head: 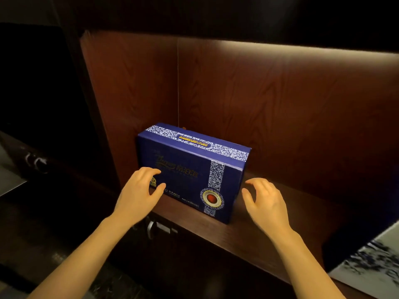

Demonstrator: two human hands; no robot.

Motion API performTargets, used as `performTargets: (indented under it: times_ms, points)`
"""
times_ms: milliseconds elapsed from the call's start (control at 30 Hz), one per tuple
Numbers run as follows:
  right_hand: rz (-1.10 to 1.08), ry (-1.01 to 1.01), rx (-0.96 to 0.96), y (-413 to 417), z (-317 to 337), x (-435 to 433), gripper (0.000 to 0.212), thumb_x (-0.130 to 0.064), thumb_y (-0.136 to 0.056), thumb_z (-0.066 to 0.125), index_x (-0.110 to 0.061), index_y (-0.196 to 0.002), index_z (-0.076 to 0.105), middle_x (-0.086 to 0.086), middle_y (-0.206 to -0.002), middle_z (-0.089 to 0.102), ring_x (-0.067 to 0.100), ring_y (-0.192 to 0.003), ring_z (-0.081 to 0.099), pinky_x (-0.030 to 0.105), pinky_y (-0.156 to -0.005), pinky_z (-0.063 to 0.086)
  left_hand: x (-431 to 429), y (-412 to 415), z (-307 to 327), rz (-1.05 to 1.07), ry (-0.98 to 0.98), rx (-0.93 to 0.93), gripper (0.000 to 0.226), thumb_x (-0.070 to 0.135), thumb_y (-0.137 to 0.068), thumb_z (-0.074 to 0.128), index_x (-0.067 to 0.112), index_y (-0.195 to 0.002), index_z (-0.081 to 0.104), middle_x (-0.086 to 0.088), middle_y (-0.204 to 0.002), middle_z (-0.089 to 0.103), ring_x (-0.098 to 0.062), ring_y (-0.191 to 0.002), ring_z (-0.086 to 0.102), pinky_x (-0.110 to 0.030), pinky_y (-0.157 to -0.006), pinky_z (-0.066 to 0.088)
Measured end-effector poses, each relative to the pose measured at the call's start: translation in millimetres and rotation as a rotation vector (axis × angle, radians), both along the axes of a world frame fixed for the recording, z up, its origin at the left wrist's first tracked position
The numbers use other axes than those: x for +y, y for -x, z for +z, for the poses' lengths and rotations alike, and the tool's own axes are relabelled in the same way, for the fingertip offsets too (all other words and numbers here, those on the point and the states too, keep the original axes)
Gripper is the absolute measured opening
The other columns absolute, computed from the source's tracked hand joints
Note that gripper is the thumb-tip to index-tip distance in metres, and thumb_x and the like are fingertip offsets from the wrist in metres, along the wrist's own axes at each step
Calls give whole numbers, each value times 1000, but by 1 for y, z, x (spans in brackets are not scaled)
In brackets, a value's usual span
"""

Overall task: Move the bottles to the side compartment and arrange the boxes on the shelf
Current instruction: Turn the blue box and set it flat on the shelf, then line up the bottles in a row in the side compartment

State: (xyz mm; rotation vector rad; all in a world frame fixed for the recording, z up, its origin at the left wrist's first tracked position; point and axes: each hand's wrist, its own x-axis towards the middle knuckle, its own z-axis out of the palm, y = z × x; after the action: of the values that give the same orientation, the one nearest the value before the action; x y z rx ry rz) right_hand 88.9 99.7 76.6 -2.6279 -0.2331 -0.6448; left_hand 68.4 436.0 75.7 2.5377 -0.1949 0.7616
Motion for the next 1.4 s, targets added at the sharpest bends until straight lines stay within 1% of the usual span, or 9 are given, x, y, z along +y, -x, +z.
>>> performTargets:
  times_ms: [133, 233, 367, 467, 633, 1033, 1200, 1333, 1400]
  points:
    - [30, 104, -77, 44, 10, 9, 18, -26, -91, 68, -17, -107, 70, 0, -108, 71, 24, -101, 64, 41, -84, 50, -11, 41, 1, -34, -82, 1, 39, 30, -92, 69, 14, -126, 63, 1, -121, 64, -19, -114, 58, -34, -92, 49]
    - [23, 204, -98, 81, 18, 9, 14, -26, -92, 64, -16, -98, 72, 0, -102, 71, 25, -97, 63, 40, -83, 48, -25, 64, -1, -82, -124, 1, 30, 28, -91, 71, 14, -117, 68, 0, -112, 68, -22, -106, 63, -36, -87, 51]
    - [-8, 283, -46, 126, 27, -4, 23, -32, -96, 54, -17, -104, 70, 1, -102, 70, 24, -95, 64, 39, -84, 48, -53, 90, -5, -129, -120, 71, 23, 32, -92, 68, 18, -111, 68, 4, -106, 68, -20, -99, 64, -33, -81, 49]
    - [-60, 279, -45, 159, 34, -26, 23, -32, -95, 57, -18, -106, 70, 0, -97, 71, 24, -87, 67, 37, -75, 52, -84, 106, -5, -193, -97, 99, 21, 35, -93, 65, 21, -108, 67, 8, -103, 65, -16, -93, 65, -28, -73, 46]
    - [-201, 272, -49, 201, 42, -72, 22, -34, -94, 59, -20, -106, 72, -2, -93, 73, 21, -82, 70, 31, -66, 53, -139, 121, 3, -294, -96, 131, 21, 39, -94, 62, 23, -106, 68, 11, -92, 66, -12, -80, 63, -32, -71, 53]
    - [-440, 234, -19, 307, 58, -261, 24, -34, -99, 54, -21, -114, 67, -5, -96, 68, 18, -81, 66, 28, -61, 43, -342, 167, 28, -542, -169, 98, 19, 42, -95, 59, 27, -102, 68, 13, -86, 65, -14, -78, 64, -31, -68, 51]
    - [-490, 207, -21, 358, 55, -357, 24, -36, -99, 53, -23, -114, 66, -8, -94, 65, 13, -79, 64, 27, -62, 46, -448, 202, 32, -626, -181, 69, 21, 44, -95, 58, 27, -104, 67, 13, -80, 64, -12, -75, 64, -32, -66, 50]
    - [-538, 179, -36, 400, 49, -436, 24, -35, -99, 54, -22, -115, 67, -8, -97, 67, 15, -82, 65, 27, -60, 39, -538, 230, 31, -677, -209, 56, 25, 45, -97, 54, 26, -108, 66, 11, -87, 66, -14, -78, 65, -32, -66, 52]
    - [-554, 181, -19, 418, 46, -469, 24, -35, -100, 53, -21, -115, 66, -6, -97, 66, 17, -80, 64, 30, -60, 44, -576, 243, 29, -699, -214, 55, 24, 44, -97, 54, 26, -108, 66, 11, -89, 67, -15, -78, 65, -33, -65, 52]
